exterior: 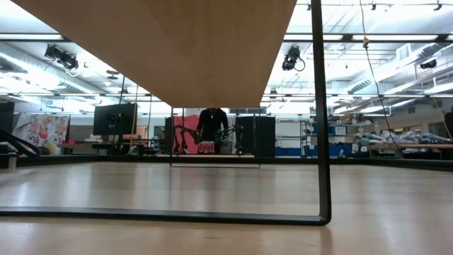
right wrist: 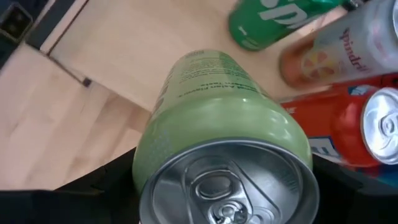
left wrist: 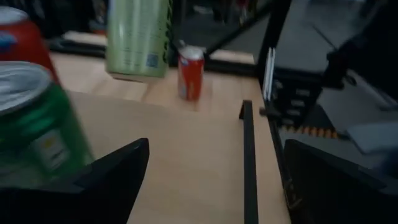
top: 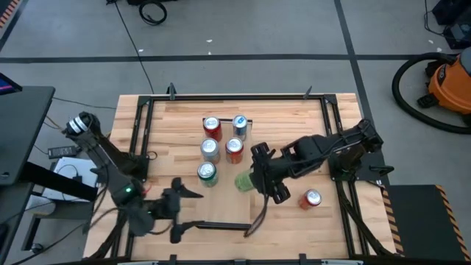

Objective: Place canned beverage on shelf
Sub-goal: Put the light green soda can on the shelf

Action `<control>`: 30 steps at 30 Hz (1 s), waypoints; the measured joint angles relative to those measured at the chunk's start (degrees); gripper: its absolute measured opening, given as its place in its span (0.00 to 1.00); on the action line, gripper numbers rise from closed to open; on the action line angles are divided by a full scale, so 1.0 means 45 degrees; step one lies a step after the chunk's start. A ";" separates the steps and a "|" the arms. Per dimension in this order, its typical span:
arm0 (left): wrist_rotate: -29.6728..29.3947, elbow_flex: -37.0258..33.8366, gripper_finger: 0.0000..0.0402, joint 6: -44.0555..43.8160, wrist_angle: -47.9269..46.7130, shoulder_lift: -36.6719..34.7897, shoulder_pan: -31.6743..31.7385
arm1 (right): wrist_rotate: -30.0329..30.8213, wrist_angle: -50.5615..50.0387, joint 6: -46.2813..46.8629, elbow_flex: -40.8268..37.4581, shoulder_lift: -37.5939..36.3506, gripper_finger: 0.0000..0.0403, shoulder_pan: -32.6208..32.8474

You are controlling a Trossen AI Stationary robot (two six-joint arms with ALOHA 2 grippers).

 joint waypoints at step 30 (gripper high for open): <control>0.4887 0.5632 0.88 0.4303 -0.2377 0.3524 0.4446 | 0.0521 -0.1707 0.1352 0.0000 -0.0029 0.80 0.1042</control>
